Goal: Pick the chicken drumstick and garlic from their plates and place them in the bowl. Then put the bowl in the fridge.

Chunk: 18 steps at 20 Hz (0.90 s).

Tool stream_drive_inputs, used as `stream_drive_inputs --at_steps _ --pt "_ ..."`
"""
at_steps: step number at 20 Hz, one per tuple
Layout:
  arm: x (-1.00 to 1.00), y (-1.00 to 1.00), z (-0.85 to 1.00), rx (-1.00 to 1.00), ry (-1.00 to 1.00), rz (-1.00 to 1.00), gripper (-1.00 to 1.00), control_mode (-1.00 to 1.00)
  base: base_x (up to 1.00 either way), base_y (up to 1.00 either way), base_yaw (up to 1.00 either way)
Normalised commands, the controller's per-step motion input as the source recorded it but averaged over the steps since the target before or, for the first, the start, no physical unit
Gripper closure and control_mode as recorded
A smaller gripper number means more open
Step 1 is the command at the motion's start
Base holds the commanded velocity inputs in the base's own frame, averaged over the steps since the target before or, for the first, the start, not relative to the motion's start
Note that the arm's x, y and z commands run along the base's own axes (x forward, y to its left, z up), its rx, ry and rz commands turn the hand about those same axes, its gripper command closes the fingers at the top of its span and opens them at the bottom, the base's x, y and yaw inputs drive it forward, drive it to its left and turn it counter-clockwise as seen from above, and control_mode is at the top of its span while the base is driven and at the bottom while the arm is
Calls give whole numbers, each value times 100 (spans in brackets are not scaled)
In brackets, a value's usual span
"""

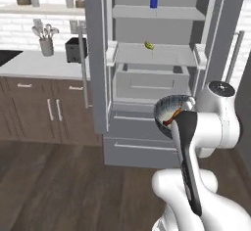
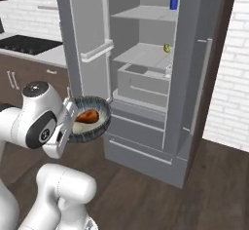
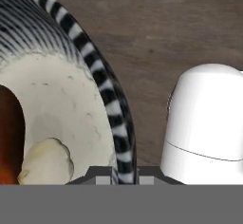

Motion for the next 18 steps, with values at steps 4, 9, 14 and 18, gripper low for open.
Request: stream_drive_inputs --at_steps 4,9,14,18 --pt "0 0 0 0 0 0 100 100 100 -3 0" --pt "0 0 0 0 0 0 100 100 100 0 -5" --pt "0 0 0 0 0 0 100 100 79 52 -35" --pt "0 0 0 0 0 0 100 100 28 48 -28"
